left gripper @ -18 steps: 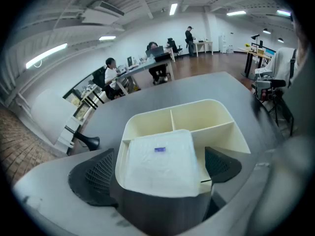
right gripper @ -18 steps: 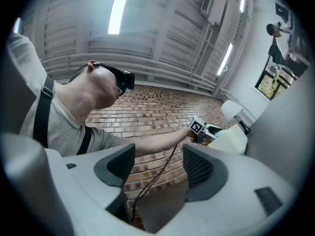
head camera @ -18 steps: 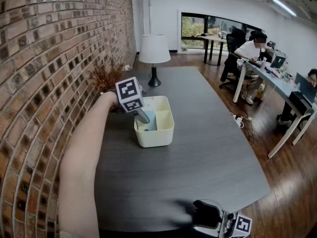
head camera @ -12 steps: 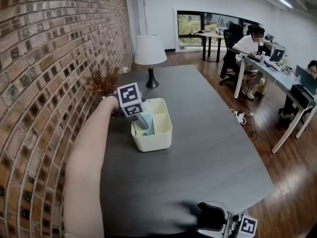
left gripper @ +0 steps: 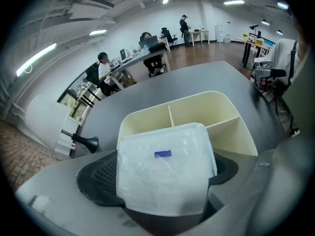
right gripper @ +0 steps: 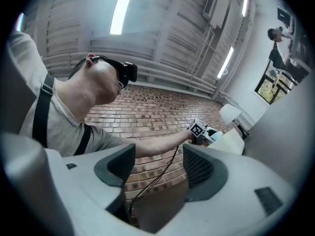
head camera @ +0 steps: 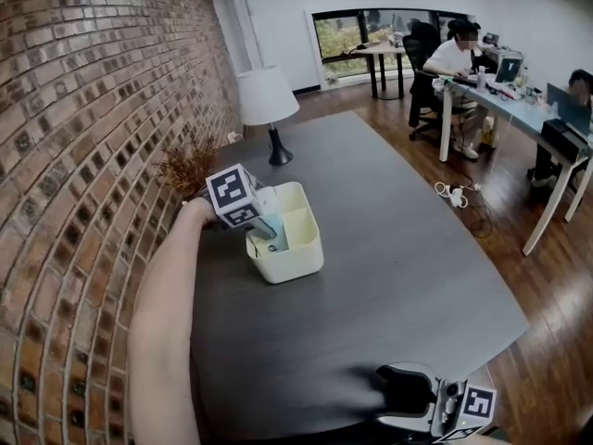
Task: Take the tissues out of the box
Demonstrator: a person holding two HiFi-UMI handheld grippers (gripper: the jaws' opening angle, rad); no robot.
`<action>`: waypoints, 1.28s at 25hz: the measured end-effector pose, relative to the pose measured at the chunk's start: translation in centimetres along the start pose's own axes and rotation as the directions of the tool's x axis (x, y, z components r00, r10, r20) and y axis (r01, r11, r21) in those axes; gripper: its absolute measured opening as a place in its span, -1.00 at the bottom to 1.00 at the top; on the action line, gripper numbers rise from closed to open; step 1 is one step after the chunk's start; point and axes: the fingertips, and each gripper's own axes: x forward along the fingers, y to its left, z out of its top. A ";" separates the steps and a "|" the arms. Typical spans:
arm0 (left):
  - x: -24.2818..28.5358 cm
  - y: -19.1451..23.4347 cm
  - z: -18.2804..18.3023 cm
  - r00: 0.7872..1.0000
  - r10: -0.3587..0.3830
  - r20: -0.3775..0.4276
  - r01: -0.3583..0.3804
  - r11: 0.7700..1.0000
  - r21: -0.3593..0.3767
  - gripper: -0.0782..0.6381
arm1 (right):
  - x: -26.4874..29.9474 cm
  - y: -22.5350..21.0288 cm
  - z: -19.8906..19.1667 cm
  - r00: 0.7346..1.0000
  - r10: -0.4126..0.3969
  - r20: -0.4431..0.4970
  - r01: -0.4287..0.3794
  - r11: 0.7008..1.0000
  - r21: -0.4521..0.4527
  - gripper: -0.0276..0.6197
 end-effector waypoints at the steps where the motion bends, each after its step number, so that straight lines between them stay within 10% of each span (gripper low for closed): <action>1: -0.7 0.2 0.2 1.000 0.019 0.007 -0.019 1.000 0.002 0.62 | 0.0 0.1 -0.1 1.000 0.000 -0.003 0.000 1.000 -0.002 0.06; 8: -8.9 0.6 2.0 0.971 0.195 0.141 -0.196 0.981 -0.006 0.62 | 0.0 0.1 -0.7 1.000 -0.017 -0.017 0.016 1.000 -0.025 0.06; 12: -15.7 -2.1 3.1 0.877 0.277 0.392 -0.254 0.961 -0.111 0.62 | -0.3 -0.2 -0.7 0.999 -0.042 -0.019 0.041 0.998 -0.044 0.05; 15: -21.1 -5.6 3.4 0.724 0.358 0.589 -0.267 0.933 -0.240 0.62 | -0.5 -0.5 -1.2 0.997 -0.066 -0.028 0.065 0.997 -0.043 0.05; 17: -23.7 -8.8 3.4 0.567 0.410 0.715 -0.194 0.909 -0.369 0.61 | -0.6 -0.5 -1.4 0.996 -0.080 -0.029 0.079 0.996 -0.035 0.05; 20: -24.5 -15.3 2.4 0.316 0.490 0.812 0.057 0.845 -0.532 0.61 | -0.6 -0.2 -1.6 0.996 -0.083 -0.030 0.082 0.996 -0.038 0.05; 22: -23.5 -20.0 1.9 0.196 0.532 0.824 0.230 0.791 -0.566 0.61 | -0.6 0.1 -1.8 0.996 -0.082 -0.032 0.081 0.996 -0.036 0.05; 28: -19.1 -31.4 0.3 -0.001 0.640 0.769 0.586 0.623 -0.518 0.61 | -0.4 1.4 -2.8 0.996 -0.071 -0.050 0.069 0.997 -0.039 0.05; 32: -18.6 -35.5 -0.7 -0.156 0.690 0.707 0.695 0.585 -0.418 0.61 | -0.2 2.3 -3.5 0.996 -0.059 -0.069 0.055 0.997 -0.055 0.05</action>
